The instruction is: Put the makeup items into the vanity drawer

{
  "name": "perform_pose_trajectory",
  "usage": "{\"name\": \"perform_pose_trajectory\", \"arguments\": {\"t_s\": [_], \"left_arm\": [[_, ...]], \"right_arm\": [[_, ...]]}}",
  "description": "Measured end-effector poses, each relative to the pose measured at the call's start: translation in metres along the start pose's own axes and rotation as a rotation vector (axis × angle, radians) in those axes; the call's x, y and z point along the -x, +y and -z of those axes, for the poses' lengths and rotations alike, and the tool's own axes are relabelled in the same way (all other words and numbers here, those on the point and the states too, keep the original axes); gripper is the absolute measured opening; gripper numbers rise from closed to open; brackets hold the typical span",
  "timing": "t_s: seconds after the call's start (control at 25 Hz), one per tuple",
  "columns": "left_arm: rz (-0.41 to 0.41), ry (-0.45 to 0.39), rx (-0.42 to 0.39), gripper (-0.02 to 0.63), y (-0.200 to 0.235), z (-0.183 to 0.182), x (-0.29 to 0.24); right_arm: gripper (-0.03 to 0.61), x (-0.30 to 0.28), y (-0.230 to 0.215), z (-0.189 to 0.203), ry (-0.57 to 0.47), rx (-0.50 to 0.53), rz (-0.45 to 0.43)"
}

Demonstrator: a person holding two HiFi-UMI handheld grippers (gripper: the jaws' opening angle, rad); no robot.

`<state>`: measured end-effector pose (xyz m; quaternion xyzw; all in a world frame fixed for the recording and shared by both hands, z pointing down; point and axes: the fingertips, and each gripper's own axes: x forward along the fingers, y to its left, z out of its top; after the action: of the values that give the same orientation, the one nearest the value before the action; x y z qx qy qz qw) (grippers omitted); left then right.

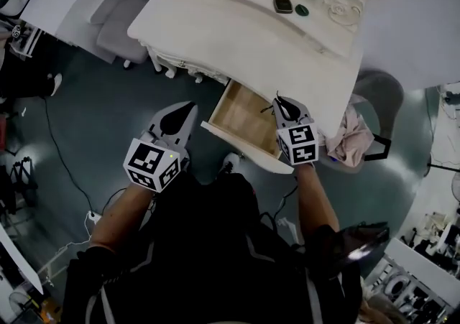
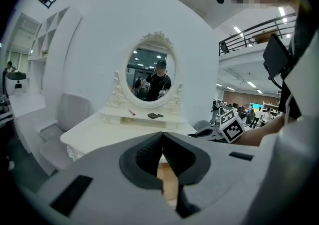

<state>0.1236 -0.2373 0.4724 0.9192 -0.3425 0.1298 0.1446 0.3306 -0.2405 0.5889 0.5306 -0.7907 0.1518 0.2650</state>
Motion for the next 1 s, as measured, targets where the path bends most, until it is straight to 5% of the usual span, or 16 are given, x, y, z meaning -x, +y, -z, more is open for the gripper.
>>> {"name": "perform_pose_trajectory", "arguments": {"t_s": [1.0], "left_arm": [[-0.179,0.072,0.147,0.003,0.025,0.067,0.024]], "right_arm": [[0.029,-0.151,0.068,0.189,0.435,0.31,-0.227]]}}
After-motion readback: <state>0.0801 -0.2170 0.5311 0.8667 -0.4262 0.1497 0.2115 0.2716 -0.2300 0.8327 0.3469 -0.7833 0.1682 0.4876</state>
